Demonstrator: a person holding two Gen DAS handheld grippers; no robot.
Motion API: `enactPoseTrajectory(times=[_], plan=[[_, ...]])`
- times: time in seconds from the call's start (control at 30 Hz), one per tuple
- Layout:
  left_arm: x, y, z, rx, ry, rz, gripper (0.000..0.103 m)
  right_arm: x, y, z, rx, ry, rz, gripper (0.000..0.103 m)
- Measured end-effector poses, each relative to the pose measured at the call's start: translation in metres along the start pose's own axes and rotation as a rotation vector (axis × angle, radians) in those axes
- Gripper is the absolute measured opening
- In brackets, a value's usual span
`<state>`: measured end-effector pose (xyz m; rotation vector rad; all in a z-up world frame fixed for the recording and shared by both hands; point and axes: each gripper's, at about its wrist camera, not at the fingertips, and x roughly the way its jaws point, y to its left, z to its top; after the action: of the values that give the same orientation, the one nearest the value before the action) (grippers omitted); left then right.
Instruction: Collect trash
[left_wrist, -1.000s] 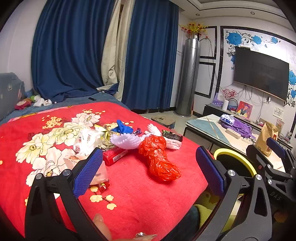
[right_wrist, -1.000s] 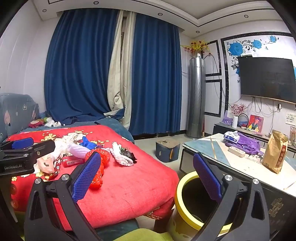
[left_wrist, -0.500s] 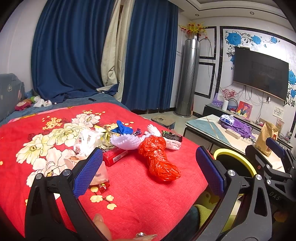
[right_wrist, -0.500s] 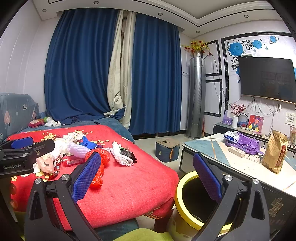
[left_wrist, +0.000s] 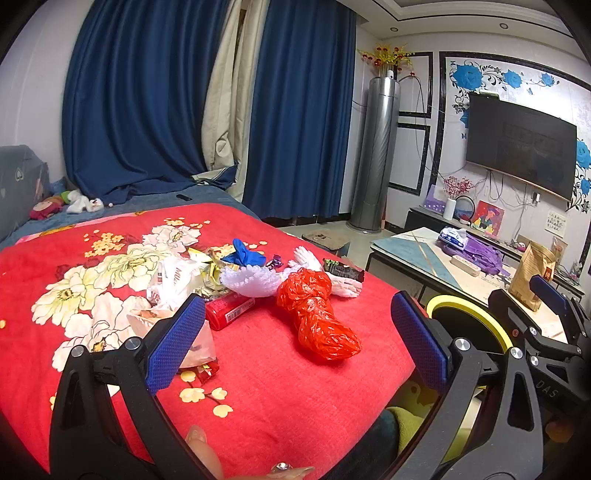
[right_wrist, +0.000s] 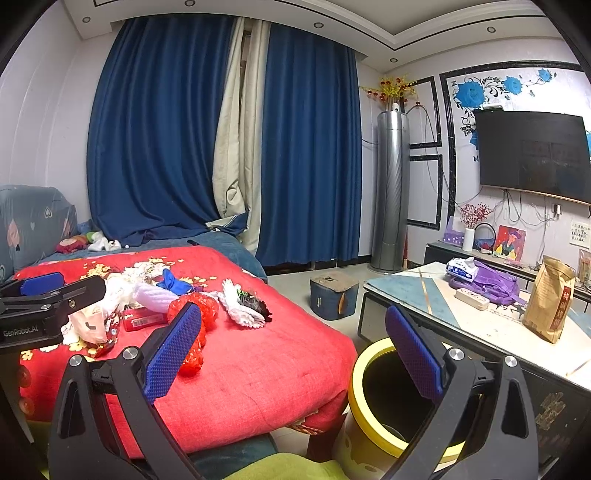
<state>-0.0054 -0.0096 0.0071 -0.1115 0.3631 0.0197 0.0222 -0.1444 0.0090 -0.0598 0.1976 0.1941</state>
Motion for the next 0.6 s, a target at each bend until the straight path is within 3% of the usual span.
enactPoseTrajectory(times=[0.37, 0.6], plan=[[0.002, 0.004, -0.002, -0.008, -0.001, 0.004, 0.092, 0.003, 0.002, -0.007, -0.001, 0.006, 0.010, 0.097], [0.004, 0.017, 0.000, -0.040, 0.002, 0.037, 0.092, 0.006, 0.015, -0.013, -0.045, 0.028, 0.100, 0.097]])
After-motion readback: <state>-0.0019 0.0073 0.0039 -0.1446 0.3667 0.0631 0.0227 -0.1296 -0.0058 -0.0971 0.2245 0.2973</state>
